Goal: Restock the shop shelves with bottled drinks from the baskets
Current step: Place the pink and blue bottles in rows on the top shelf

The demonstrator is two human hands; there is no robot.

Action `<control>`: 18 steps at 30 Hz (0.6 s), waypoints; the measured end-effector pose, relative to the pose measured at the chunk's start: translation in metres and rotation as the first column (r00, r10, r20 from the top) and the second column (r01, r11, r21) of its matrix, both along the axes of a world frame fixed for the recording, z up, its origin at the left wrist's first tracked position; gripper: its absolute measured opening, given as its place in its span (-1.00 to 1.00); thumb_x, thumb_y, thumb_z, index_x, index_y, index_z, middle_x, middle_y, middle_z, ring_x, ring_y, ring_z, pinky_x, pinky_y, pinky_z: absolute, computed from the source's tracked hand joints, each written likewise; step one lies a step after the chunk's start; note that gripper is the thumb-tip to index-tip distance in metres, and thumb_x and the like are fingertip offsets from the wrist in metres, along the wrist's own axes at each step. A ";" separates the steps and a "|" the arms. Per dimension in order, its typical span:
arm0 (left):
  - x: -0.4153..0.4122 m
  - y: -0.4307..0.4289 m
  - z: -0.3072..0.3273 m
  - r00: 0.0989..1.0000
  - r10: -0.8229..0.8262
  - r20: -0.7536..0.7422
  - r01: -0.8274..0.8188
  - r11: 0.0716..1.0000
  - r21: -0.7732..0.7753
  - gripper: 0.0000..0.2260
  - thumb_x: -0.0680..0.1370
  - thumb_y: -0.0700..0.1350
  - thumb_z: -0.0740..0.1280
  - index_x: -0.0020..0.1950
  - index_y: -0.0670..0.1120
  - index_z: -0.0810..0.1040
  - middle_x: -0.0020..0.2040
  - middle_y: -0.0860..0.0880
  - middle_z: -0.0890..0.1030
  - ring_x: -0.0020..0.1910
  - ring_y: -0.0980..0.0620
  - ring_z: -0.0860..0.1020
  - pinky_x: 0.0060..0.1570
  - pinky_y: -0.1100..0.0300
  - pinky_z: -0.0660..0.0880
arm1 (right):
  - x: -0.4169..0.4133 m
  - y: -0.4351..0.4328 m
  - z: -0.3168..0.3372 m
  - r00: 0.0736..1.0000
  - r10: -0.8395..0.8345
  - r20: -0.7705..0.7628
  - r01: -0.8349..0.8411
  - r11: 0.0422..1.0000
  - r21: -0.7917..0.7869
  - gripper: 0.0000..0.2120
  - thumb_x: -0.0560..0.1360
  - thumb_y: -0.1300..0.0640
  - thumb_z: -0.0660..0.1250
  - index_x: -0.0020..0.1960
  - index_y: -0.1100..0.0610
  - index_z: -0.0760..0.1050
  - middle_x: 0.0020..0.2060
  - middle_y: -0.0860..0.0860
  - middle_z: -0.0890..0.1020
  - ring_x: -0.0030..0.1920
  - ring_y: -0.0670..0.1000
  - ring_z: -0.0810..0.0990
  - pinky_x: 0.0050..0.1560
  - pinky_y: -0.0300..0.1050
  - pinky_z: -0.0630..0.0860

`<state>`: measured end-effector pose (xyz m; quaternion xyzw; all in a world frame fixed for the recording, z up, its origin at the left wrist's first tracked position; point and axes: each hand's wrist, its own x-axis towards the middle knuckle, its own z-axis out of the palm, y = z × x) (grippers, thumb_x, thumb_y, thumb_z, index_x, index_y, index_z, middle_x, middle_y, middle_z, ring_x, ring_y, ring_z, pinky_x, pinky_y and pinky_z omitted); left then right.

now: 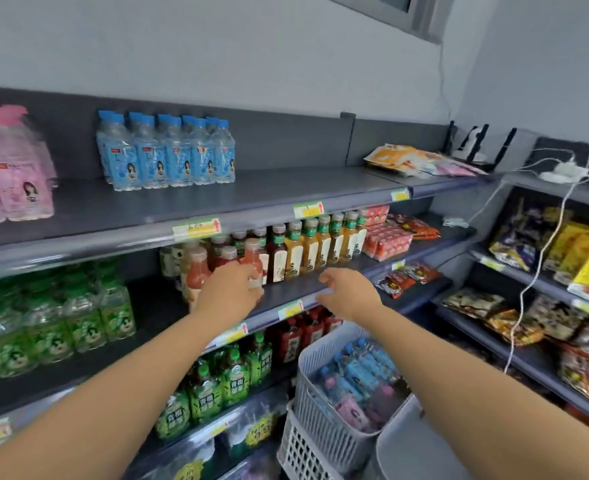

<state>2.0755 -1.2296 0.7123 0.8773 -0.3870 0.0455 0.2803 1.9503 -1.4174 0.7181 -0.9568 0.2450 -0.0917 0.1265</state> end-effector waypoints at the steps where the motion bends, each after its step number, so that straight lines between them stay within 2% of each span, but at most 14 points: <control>1: -0.008 -0.012 -0.008 1.000 -0.024 -0.015 0.024 1.000 0.013 -0.78 0.52 -0.08 0.34 0.13 -0.10 0.58 0.08 -0.08 0.56 0.09 -0.10 0.53 0.05 0.04 0.48 | -0.010 -0.010 -0.007 1.000 -0.012 -0.019 0.012 1.000 0.004 -0.60 0.52 -0.03 0.32 0.32 0.04 0.43 0.20 0.03 0.56 0.10 0.09 0.56 0.01 0.00 0.56; 4: -0.032 -0.045 -0.032 0.993 -0.085 -0.078 0.089 0.995 0.049 -0.73 0.54 -0.05 0.35 0.21 -0.09 0.55 0.15 -0.08 0.54 0.12 -0.10 0.52 0.09 0.04 0.47 | -0.035 -0.035 -0.029 0.997 -0.058 -0.053 0.059 0.998 0.024 -0.62 0.52 -0.05 0.33 0.29 0.04 0.44 0.16 0.02 0.58 0.07 0.08 0.57 -0.01 -0.03 0.55; 8: -0.053 -0.081 -0.060 0.987 -0.112 -0.117 0.125 0.986 0.108 -0.76 0.53 -0.03 0.35 0.18 -0.05 0.56 0.08 -0.09 0.54 0.06 -0.10 0.52 0.04 0.08 0.47 | -0.058 -0.063 -0.058 0.986 -0.129 -0.107 0.136 0.989 0.064 -0.68 0.50 -0.03 0.33 0.22 0.04 0.48 0.12 0.02 0.59 0.05 0.08 0.57 -0.04 -0.04 0.54; 12: -0.056 -0.111 -0.090 0.970 -0.152 -0.190 0.183 0.971 0.153 -0.79 0.55 -0.04 0.34 0.16 -0.06 0.57 0.11 -0.05 0.56 0.05 -0.06 0.54 0.05 0.06 0.50 | -0.064 -0.086 -0.086 0.964 -0.183 -0.192 0.208 0.970 0.125 -0.71 0.51 -0.04 0.32 0.19 0.03 0.49 0.06 0.01 0.62 0.00 0.08 0.59 -0.01 -0.03 0.56; 15: -0.055 -0.131 -0.115 0.957 -0.170 -0.236 0.226 0.946 0.234 -0.77 0.54 -0.03 0.34 0.16 -0.06 0.56 0.11 -0.07 0.53 0.07 -0.08 0.51 0.02 0.10 0.46 | -0.065 -0.098 -0.109 0.946 -0.205 -0.250 0.250 0.954 0.165 -0.75 0.50 -0.02 0.32 0.14 0.05 0.50 0.05 0.02 0.61 0.04 0.10 0.57 0.03 -0.01 0.54; 18: -0.054 -0.152 -0.141 0.941 -0.195 -0.277 0.276 0.916 0.292 -0.75 0.53 -0.02 0.35 0.18 -0.07 0.57 0.14 -0.07 0.55 0.12 -0.07 0.51 0.11 0.06 0.47 | -0.067 -0.111 -0.134 0.926 -0.225 -0.302 0.289 0.938 0.189 -0.72 0.50 0.00 0.32 0.16 0.08 0.49 0.10 0.04 0.59 0.07 0.12 0.56 0.05 -0.02 0.52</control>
